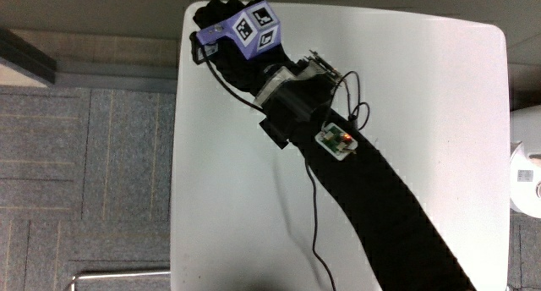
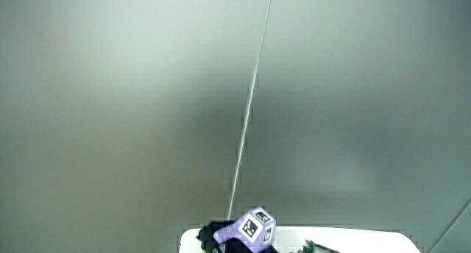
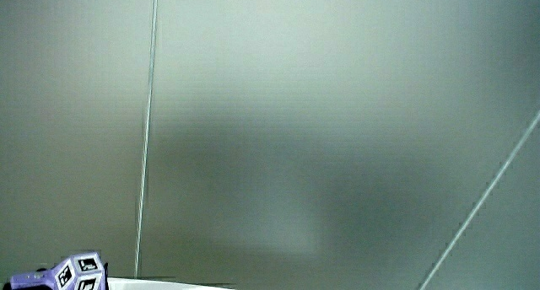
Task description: Place green brick
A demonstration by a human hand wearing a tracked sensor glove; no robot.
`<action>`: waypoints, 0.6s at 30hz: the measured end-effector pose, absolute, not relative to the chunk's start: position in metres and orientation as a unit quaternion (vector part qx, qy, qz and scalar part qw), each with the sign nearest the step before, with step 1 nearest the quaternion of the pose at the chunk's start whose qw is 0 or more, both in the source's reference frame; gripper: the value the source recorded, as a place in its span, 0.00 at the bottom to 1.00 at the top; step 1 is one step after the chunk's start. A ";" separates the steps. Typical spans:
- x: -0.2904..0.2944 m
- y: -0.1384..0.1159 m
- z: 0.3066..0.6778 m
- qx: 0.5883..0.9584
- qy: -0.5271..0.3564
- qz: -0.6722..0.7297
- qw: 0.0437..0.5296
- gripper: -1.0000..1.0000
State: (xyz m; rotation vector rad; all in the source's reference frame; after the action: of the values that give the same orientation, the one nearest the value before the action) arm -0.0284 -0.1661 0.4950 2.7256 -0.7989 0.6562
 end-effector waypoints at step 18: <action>-0.030 -0.166 0.535 0.938 -0.221 0.196 0.179 0.50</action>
State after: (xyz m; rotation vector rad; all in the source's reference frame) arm -0.0300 -0.1665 0.5353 2.6533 -0.6261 0.5550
